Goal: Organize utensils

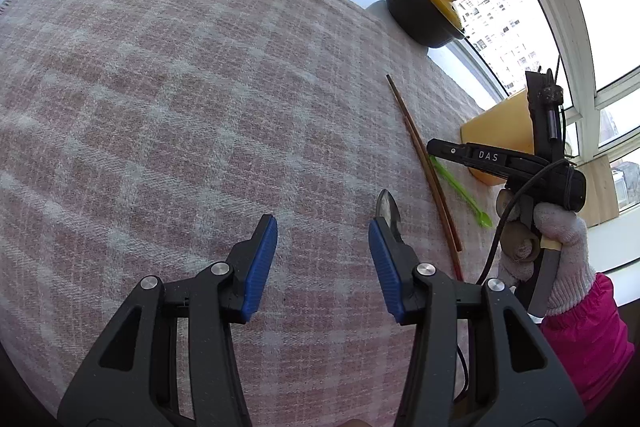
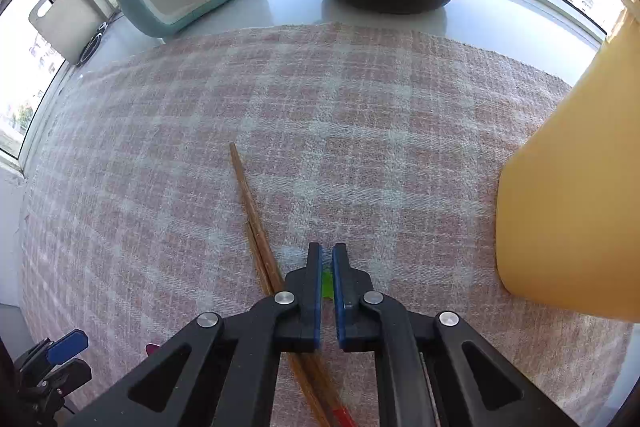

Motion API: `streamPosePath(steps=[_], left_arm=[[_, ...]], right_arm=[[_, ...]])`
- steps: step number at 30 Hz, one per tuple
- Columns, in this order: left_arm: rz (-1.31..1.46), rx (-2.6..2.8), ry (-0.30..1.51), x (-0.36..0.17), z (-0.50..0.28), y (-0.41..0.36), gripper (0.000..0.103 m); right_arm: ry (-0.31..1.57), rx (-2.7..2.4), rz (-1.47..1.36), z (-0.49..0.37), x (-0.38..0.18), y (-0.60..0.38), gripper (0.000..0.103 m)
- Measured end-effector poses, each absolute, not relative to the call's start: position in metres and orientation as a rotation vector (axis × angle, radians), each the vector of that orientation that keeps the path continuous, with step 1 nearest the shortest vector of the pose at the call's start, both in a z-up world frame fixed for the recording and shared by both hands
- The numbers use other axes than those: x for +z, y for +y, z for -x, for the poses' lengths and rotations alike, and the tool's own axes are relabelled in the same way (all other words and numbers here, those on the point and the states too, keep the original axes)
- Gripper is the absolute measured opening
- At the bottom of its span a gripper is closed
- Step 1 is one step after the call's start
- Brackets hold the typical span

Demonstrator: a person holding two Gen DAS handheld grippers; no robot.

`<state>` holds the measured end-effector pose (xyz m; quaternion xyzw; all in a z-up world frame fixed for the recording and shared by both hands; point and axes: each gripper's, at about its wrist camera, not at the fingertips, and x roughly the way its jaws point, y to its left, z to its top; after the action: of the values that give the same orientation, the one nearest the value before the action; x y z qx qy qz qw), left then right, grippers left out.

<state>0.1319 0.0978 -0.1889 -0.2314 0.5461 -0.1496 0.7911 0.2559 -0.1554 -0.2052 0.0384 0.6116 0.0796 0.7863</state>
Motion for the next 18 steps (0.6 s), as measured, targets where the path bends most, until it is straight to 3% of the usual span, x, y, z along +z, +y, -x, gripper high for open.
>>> streamPosePath(steps=[18], left_arm=[[0.424,-0.433,1.249,-0.188,-0.13,0.041,0.049]], right_arm=[[1.397,0.255,-0.244,-0.111,-0.206,-0.234,0.0]])
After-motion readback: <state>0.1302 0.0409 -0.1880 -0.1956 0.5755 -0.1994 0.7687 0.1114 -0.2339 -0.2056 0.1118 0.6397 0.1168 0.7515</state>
